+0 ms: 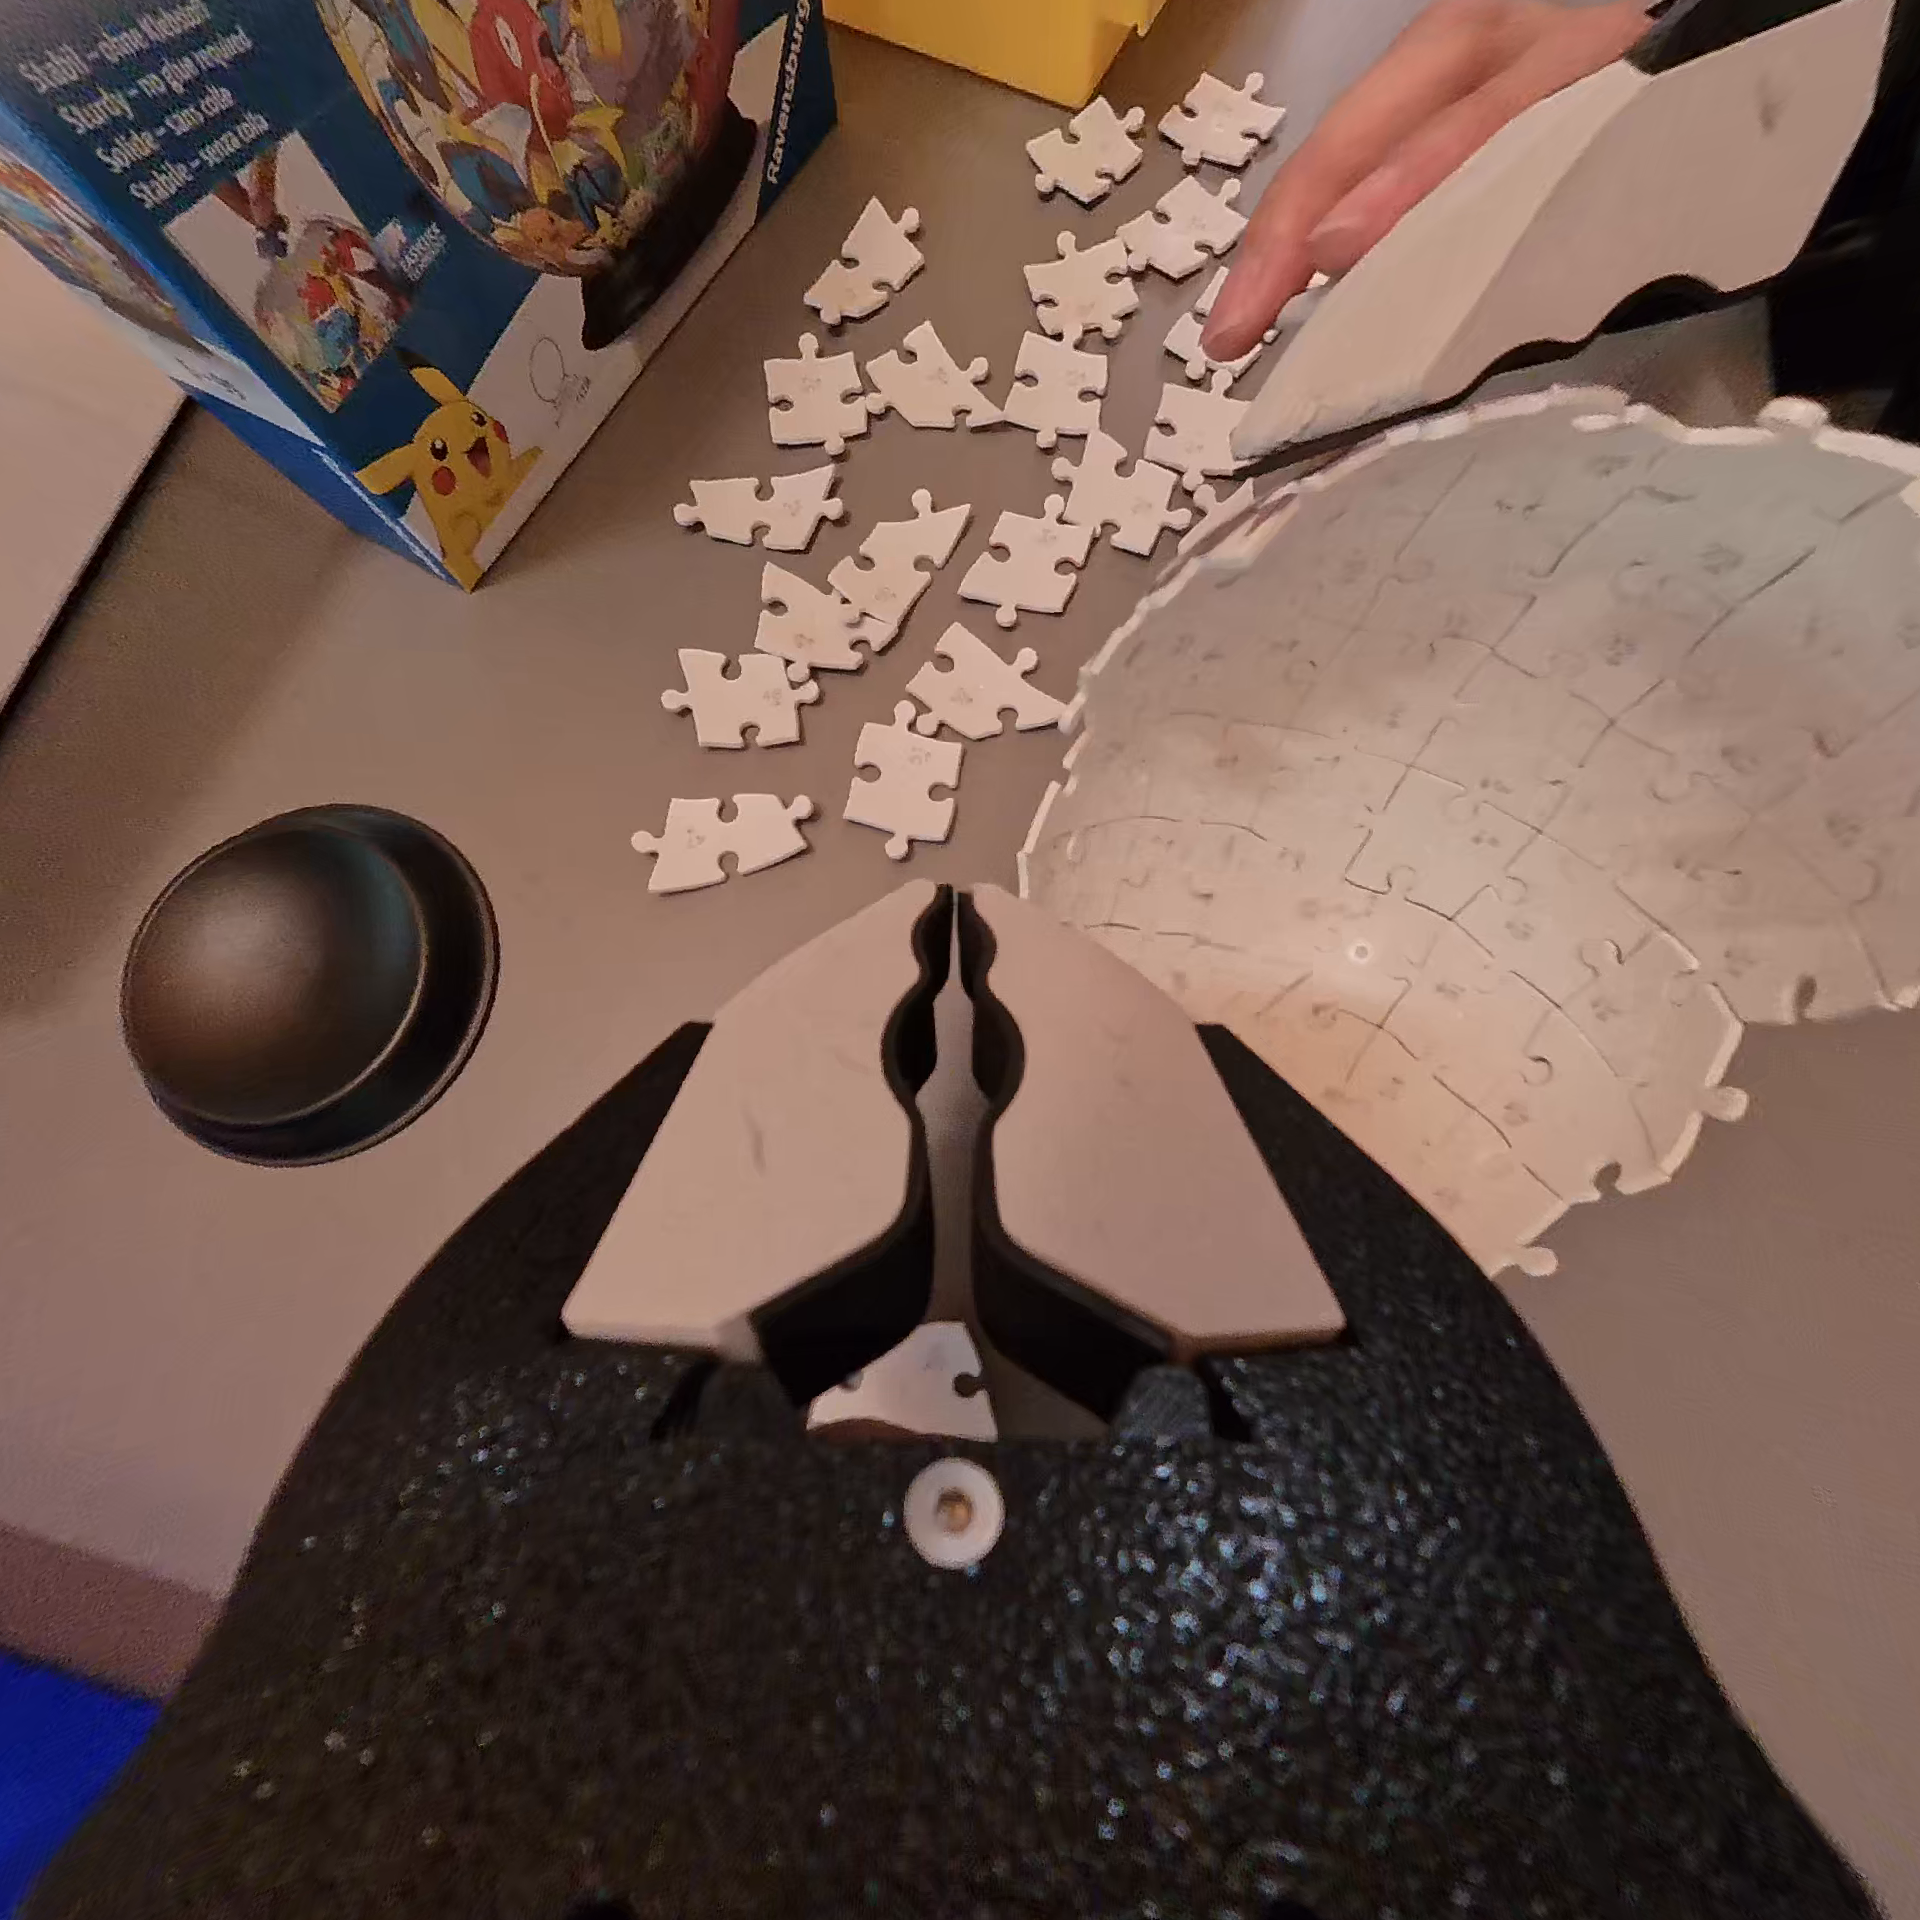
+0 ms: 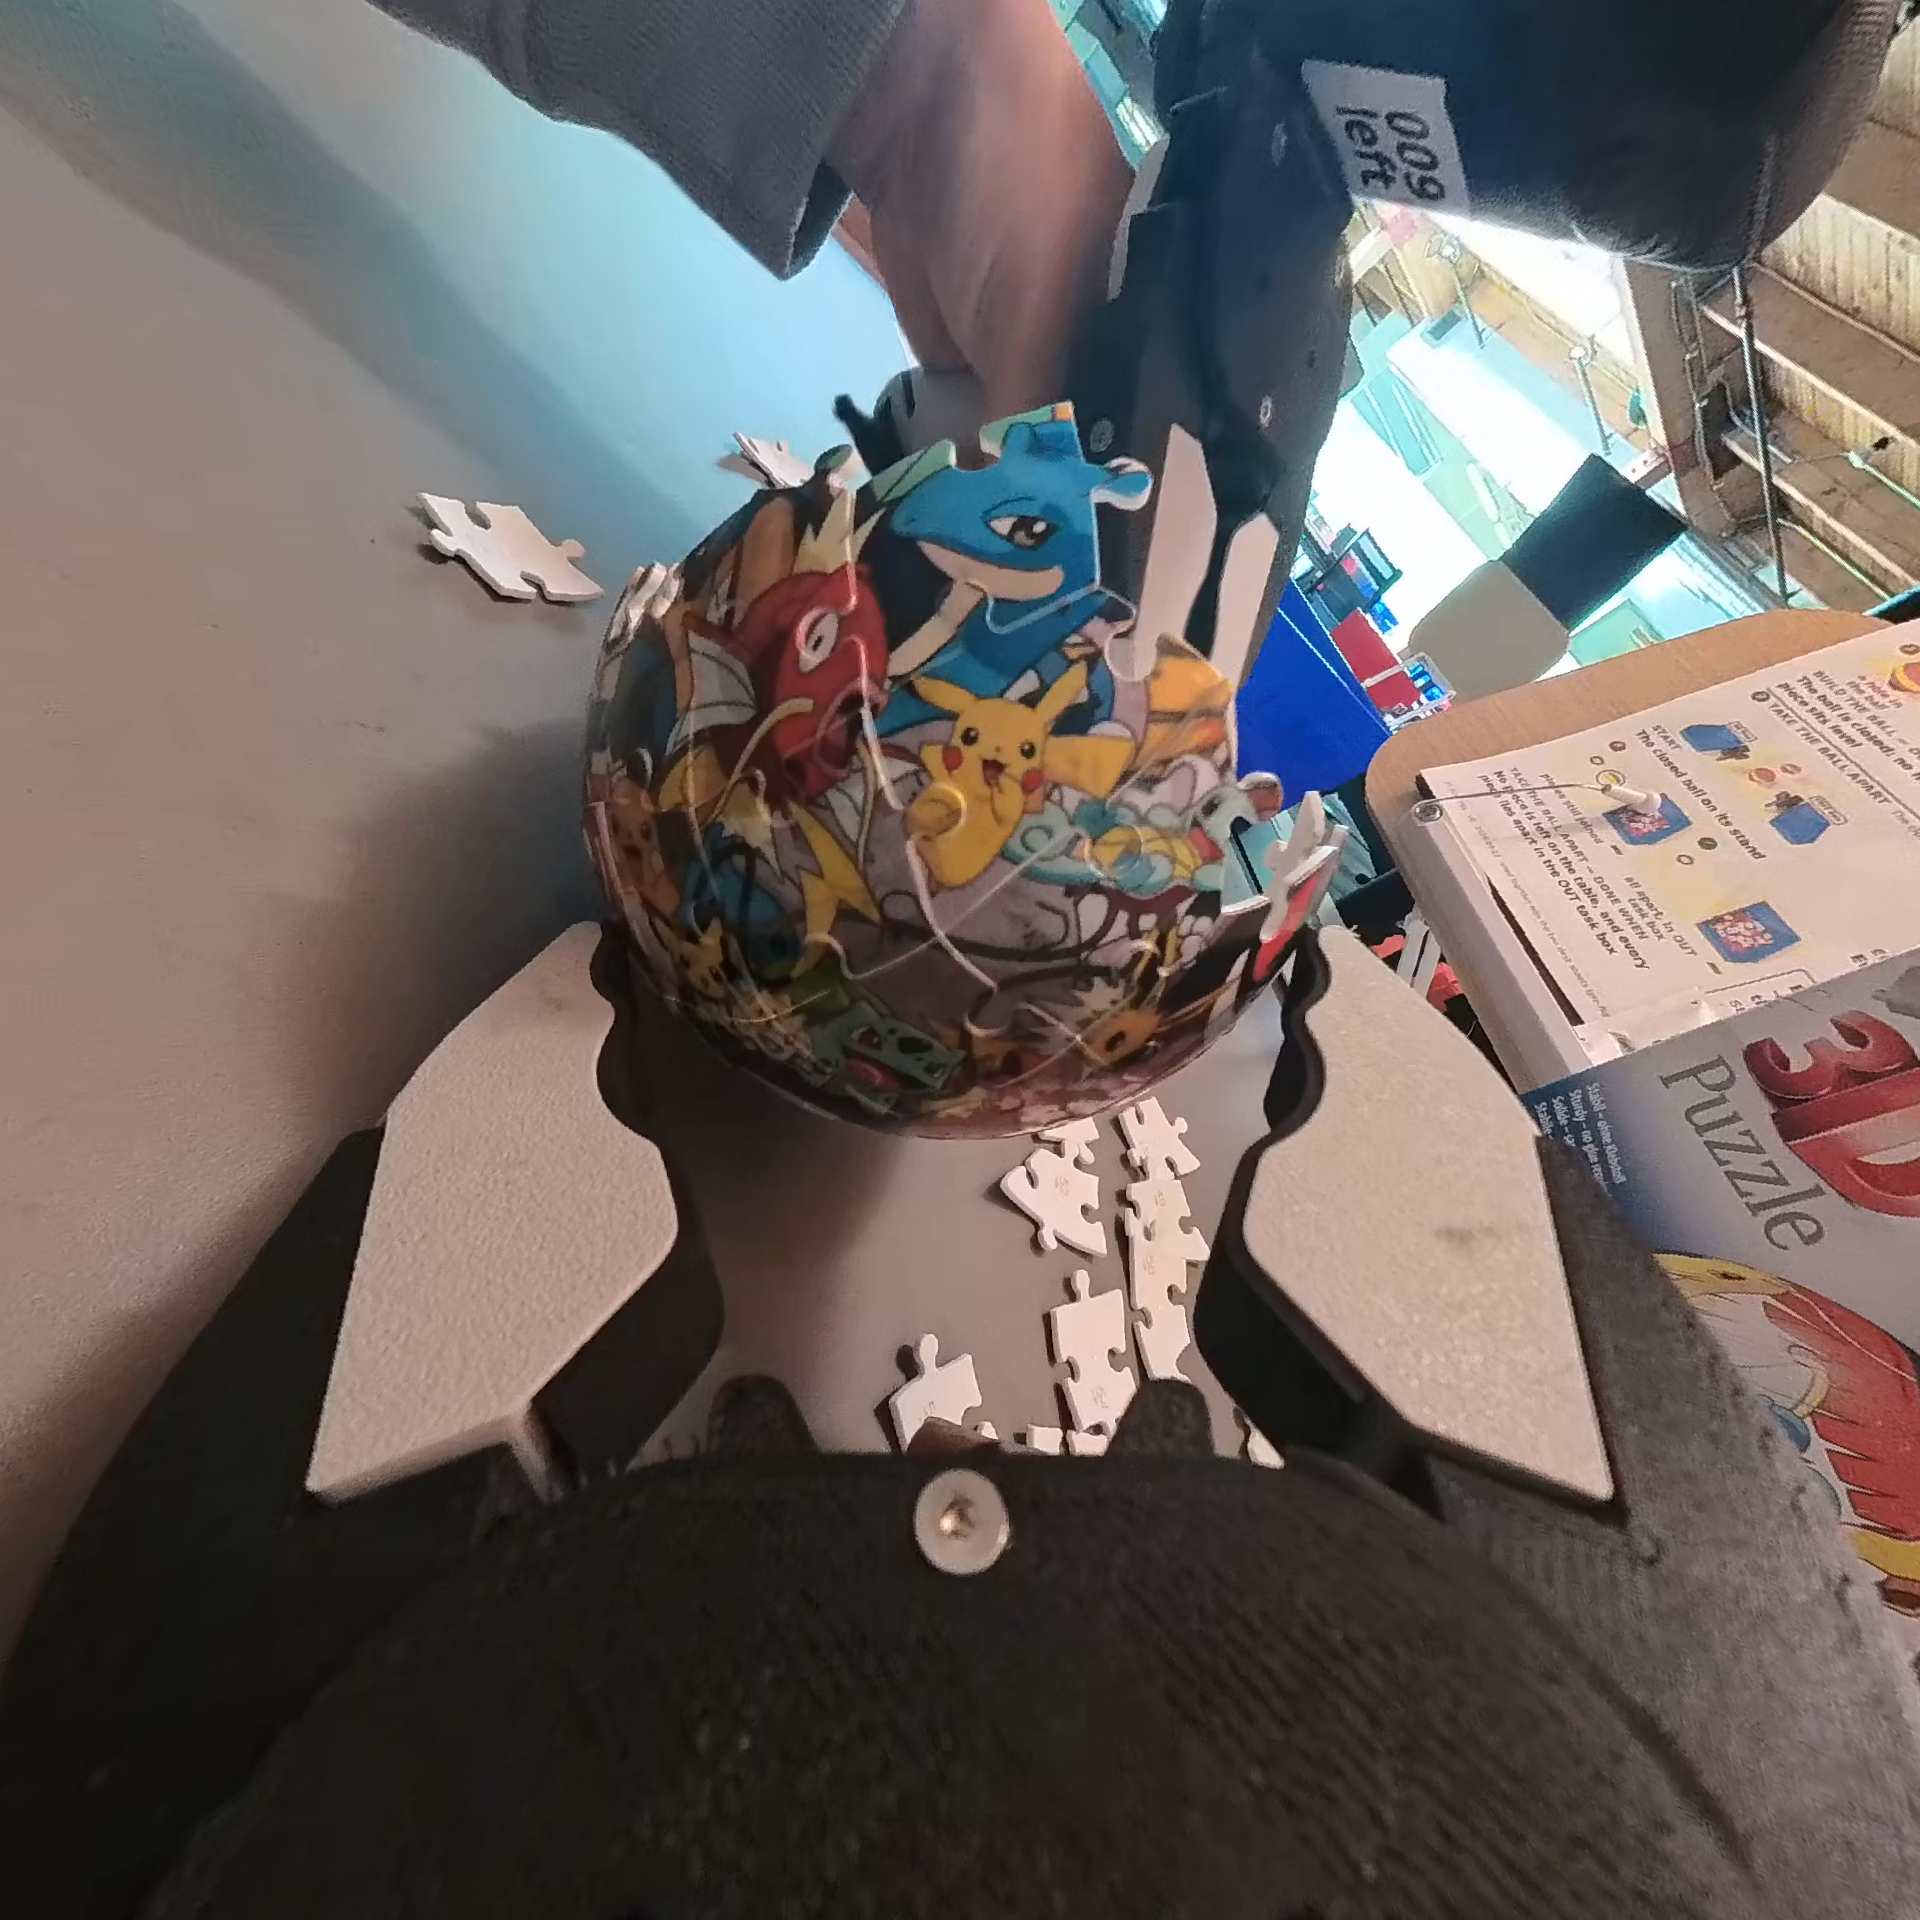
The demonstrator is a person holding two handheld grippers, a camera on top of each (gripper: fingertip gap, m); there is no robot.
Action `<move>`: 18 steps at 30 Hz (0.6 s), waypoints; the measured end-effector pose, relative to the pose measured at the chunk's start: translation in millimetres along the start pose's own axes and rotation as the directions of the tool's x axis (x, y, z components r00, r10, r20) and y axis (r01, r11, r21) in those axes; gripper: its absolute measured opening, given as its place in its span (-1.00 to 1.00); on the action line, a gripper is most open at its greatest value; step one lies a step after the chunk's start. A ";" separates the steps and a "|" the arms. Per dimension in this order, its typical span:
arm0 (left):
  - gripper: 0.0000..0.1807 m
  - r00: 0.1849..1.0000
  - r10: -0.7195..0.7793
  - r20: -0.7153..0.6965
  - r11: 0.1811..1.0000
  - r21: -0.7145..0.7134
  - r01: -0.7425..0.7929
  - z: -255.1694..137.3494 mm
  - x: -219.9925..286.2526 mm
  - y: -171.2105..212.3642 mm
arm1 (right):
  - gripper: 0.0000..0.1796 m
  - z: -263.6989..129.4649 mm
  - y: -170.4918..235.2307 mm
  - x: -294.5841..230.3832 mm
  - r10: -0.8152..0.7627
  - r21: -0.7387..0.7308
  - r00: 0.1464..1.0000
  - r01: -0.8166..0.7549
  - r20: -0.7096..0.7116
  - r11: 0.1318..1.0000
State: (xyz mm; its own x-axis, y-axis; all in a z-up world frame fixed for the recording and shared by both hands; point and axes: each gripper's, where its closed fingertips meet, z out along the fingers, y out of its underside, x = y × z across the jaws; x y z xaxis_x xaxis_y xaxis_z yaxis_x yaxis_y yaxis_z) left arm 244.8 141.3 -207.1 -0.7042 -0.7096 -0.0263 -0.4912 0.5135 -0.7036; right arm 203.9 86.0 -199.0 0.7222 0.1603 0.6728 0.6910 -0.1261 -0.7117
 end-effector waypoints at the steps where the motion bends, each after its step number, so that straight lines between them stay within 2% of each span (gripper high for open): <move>1: -0.95 1.000 -0.004 -0.002 1.000 -0.011 0.004 -1.0 -0.1 1.6 | 0.31 0.0 -0.1 0.0 -0.001 0.000 1.000 0.001 0.000 1.000; 5: -0.85 0.999 -0.037 0.006 0.999 -0.003 0.037 -8.9 -2.9 5.5 | 0.31 -0.6 0.0 0.1 -0.002 0.002 1.000 0.002 0.000 1.000; 11: -0.80 0.979 -0.202 0.013 0.978 0.045 0.201 -23.1 0.6 30.4 | 0.30 -8.5 6.9 -0.1 0.029 -0.024 0.999 -0.028 0.039 0.999; 14: -0.78 0.966 -0.242 0.095 0.968 0.090 0.234 -38.9 -0.9 46.9 | 0.30 -12.4 10.8 -0.7 0.058 -0.042 0.996 -0.056 0.061 0.998; 18: -0.71 0.948 -0.219 0.232 0.975 0.102 0.200 -67.0 4.2 72.9 | 0.29 -14.1 12.8 -1.8 0.075 -0.063 0.995 -0.071 0.069 0.996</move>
State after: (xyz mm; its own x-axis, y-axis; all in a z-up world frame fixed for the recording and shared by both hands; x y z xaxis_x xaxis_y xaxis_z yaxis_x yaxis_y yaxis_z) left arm 171.7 208.1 -211.0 -0.4412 -0.8967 -0.0357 -0.5673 0.3095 -0.7631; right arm 211.8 70.3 -206.5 0.7684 0.2178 0.6018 0.6386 -0.1983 -0.7435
